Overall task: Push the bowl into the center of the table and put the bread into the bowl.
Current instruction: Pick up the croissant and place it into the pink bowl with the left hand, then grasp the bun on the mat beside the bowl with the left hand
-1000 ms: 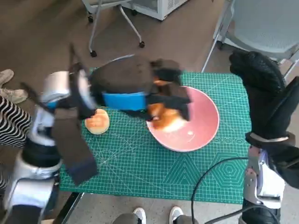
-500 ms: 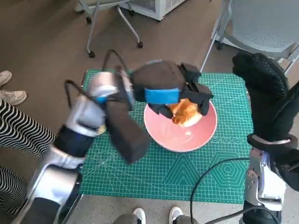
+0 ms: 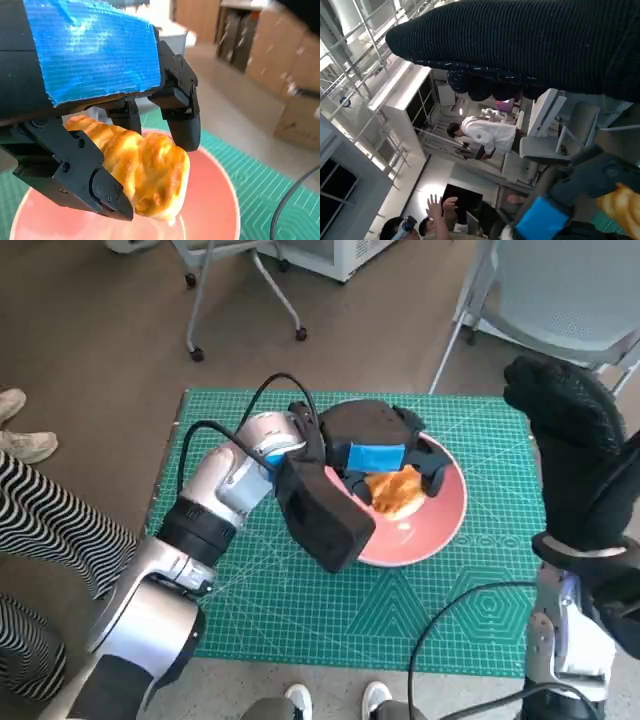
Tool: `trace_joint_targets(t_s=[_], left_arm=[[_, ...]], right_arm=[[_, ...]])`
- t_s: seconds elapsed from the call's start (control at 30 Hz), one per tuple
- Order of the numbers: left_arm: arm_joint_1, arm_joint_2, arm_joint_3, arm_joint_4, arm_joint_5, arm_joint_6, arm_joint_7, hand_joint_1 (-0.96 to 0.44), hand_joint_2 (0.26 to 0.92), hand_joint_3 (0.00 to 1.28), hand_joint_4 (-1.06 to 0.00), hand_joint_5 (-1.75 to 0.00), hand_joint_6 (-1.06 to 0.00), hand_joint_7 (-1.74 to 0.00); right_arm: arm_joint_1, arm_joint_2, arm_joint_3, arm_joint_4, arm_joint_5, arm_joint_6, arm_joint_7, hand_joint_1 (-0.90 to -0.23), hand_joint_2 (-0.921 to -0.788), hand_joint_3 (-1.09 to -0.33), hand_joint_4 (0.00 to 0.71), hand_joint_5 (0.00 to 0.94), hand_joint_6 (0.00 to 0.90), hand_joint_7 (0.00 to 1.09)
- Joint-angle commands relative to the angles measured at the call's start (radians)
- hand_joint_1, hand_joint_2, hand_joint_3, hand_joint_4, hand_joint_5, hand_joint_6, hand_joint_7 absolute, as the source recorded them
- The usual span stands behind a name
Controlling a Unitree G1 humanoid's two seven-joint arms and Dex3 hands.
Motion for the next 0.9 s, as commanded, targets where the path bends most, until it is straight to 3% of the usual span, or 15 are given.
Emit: trace_joint_targets(t_s=[0.03, 0.1, 0.2, 0.57, 0.9], left_arm=[[0.004, -0.009, 0.008, -0.045, -0.047, 0.104, -0.110, -0.07, 0.868, 0.16, -0.36, -0.32, -0.33, -0.69], [0.015, -0.004, 0.012, -0.068, -0.060, 0.132, -0.141, -0.05, 0.848, 0.09, -0.27, -0.13, -0.31, -0.36], [0.028, 0.003, 0.021, -0.091, -0.079, 0.155, -0.171, -0.05, 0.823, 0.04, -0.19, -0.04, -0.28, -0.20], [0.071, 0.046, 0.072, -0.201, -0.162, 0.221, -0.237, -0.14, 0.803, 0.01, -0.06, 0.00, -0.23, -0.07], [0.142, 0.196, 0.189, -0.385, -0.270, 0.254, -0.304, -0.13, 0.798, 0.01, -0.05, 0.00, -0.22, -0.05]], right_arm=[[0.026, -0.008, -0.003, -0.007, -0.017, 0.019, -0.012, -0.675, -0.921, -0.683, 0.210, 0.000, 0.093, 0.52], [0.026, -0.008, -0.003, -0.007, -0.019, 0.020, -0.012, -0.675, -0.921, -0.683, 0.208, 0.000, 0.090, 0.52], [0.025, -0.008, -0.002, -0.007, -0.021, 0.022, -0.015, -0.674, -0.921, -0.683, 0.208, 0.000, 0.087, 0.52], [0.018, -0.004, 0.000, -0.002, -0.014, 0.033, -0.012, -0.684, -0.921, -0.677, 0.205, 0.000, 0.084, 0.53], [0.013, -0.003, 0.005, 0.004, -0.019, 0.021, -0.006, -0.680, -0.921, -0.674, 0.201, 0.000, 0.083, 0.53]])
